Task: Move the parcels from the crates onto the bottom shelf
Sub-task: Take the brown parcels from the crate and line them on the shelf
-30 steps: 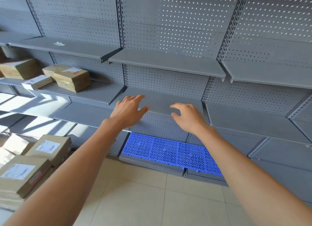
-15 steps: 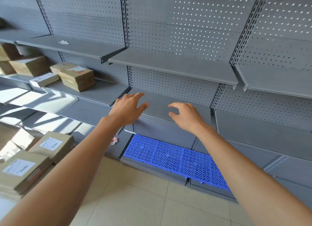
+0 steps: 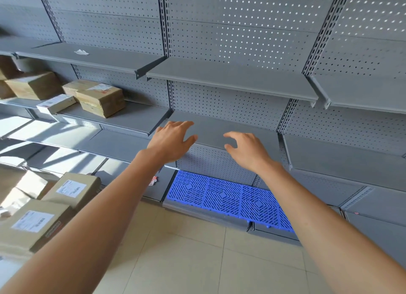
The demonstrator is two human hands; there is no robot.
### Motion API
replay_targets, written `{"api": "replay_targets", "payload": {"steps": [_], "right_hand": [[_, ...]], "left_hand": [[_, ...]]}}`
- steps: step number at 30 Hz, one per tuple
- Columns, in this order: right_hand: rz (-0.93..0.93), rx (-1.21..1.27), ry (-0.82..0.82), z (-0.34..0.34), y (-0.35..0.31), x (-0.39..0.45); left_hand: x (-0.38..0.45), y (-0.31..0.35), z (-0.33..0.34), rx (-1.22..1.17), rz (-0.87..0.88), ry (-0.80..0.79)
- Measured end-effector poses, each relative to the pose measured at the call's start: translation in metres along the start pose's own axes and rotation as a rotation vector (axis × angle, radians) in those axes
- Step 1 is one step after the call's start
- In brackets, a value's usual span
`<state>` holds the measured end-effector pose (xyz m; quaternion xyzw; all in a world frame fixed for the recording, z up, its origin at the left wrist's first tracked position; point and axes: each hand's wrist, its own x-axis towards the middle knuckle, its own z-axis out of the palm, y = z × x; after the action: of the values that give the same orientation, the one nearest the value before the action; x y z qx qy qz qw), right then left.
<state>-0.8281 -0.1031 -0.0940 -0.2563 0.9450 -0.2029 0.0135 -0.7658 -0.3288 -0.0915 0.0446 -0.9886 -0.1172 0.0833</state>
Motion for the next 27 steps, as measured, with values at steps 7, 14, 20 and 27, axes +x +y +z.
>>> {"api": "replay_targets", "payload": {"steps": [7,14,20,27], "right_hand": [[-0.010,0.009,0.007,0.011,-0.037,-0.014],[-0.022,0.014,0.016,0.009,-0.039,-0.016],[-0.051,0.018,-0.003,0.002,-0.020,-0.024],[-0.082,0.022,-0.038,-0.011,0.016,-0.031]], "left_hand": [[-0.021,-0.022,-0.008,-0.008,-0.002,-0.017],[-0.031,-0.024,-0.013,-0.020,-0.031,-0.007],[-0.031,-0.004,-0.007,-0.025,-0.054,0.003],[-0.035,0.034,0.006,-0.042,-0.073,0.003]]}}
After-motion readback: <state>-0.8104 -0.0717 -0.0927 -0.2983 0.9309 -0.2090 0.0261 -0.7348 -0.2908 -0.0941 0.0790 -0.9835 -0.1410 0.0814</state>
